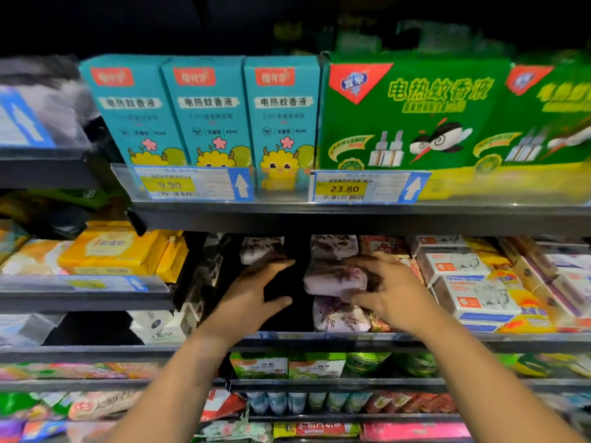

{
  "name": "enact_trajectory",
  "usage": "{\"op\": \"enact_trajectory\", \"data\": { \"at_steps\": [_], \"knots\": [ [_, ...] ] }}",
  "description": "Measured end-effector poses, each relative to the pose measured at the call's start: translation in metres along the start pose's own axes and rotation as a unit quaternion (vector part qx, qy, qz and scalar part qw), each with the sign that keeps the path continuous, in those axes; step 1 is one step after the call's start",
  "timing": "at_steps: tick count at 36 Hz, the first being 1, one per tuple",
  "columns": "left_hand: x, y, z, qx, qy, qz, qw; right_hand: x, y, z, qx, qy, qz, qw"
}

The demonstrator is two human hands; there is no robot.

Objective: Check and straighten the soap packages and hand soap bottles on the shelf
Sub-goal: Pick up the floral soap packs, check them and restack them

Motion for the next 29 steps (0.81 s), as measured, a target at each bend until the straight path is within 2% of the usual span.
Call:
{"op": "enact_trajectory", "data": {
  "at_steps": [2,5,9,14,16,18,21,24,26,29],
  "knots": [
    [-0.010,-0.005,0.004,0.005,-0.025,0.011,1.000,0.001,-0.006,0.000,0.001,0.095,0.052,0.994],
    [-0.028,-0.009,0.011,0.011,-0.070,0.010,0.997,0.009,-0.016,0.008,0.053,0.221,0.111,0.968],
    [-0.036,-0.013,0.015,-0.024,-0.170,-0.038,0.984,0.012,-0.029,0.017,0.075,0.255,0.154,0.952],
    [-0.032,-0.021,0.027,-0.052,-0.349,-0.093,0.931,0.018,-0.043,0.018,0.077,0.300,0.156,0.938],
    [-0.028,-0.026,0.034,-0.058,-0.391,-0.124,0.910,0.021,-0.048,0.023,0.084,0.319,0.146,0.932],
    [-0.025,-0.029,0.037,-0.069,-0.395,-0.145,0.905,0.018,-0.051,0.028,0.064,0.344,0.160,0.923],
    [-0.031,-0.033,0.037,-0.068,-0.436,-0.132,0.887,0.016,-0.056,0.037,0.045,0.383,0.187,0.903],
    [-0.032,-0.038,0.038,-0.035,-0.483,-0.091,0.870,0.015,-0.059,0.041,0.036,0.431,0.215,0.876],
    [-0.027,-0.043,0.038,0.008,-0.476,-0.061,0.877,0.016,-0.062,0.042,0.036,0.468,0.226,0.853],
    [-0.029,-0.048,0.029,0.050,-0.335,0.000,0.941,0.020,-0.064,0.042,0.045,0.494,0.249,0.832]
  ]
}}
Point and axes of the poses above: each hand's wrist, its own y-axis towards the middle knuckle, its own z-axis out of the palm, x = y × z, the point moved 8 cm from there along y, towards the middle knuckle, and after that the axes turned 6 degrees about -y, right-handed, at the moved point
